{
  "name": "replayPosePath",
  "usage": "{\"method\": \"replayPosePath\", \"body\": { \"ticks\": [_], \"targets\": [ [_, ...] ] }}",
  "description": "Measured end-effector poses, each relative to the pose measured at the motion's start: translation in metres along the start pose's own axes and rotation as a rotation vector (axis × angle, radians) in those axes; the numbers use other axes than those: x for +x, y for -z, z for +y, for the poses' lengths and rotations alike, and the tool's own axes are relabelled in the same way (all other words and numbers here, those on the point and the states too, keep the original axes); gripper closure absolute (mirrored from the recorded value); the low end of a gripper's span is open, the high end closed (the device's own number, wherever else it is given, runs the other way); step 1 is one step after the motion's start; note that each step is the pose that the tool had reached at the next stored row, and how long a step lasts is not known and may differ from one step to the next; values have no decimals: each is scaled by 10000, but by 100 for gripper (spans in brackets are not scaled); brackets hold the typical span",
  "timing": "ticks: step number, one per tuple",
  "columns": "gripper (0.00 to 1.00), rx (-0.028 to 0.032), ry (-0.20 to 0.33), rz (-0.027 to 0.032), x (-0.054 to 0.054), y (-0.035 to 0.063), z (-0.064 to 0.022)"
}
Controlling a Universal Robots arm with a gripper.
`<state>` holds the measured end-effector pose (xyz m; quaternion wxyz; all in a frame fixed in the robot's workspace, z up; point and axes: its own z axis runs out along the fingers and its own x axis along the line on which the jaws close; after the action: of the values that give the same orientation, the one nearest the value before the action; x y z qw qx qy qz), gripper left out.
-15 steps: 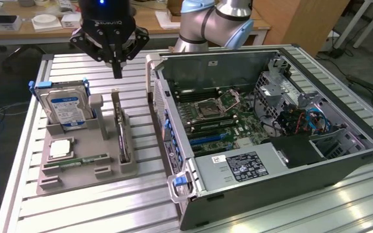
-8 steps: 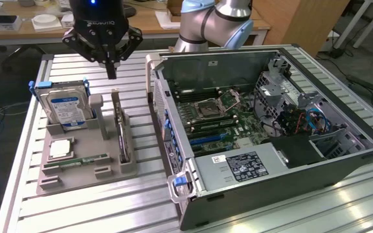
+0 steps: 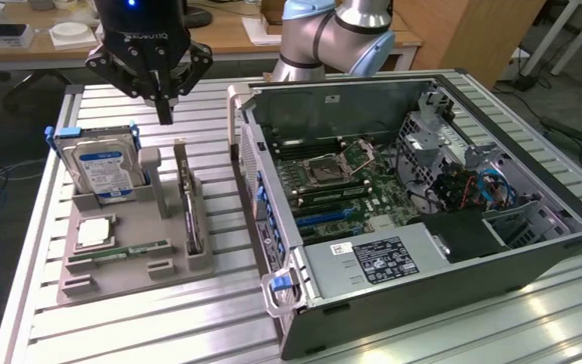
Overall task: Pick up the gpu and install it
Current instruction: 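Reach for the gpu, then pick up the gpu and move the gpu toward the slot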
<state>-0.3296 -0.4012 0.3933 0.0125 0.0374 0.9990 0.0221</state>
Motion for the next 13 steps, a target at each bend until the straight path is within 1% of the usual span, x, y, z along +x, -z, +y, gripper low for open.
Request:
{"method": "replayPosePath", "body": {
  "ticks": [13],
  "targets": [
    [90, 0, -1, 1, 1, 0, 0]
  ]
}}
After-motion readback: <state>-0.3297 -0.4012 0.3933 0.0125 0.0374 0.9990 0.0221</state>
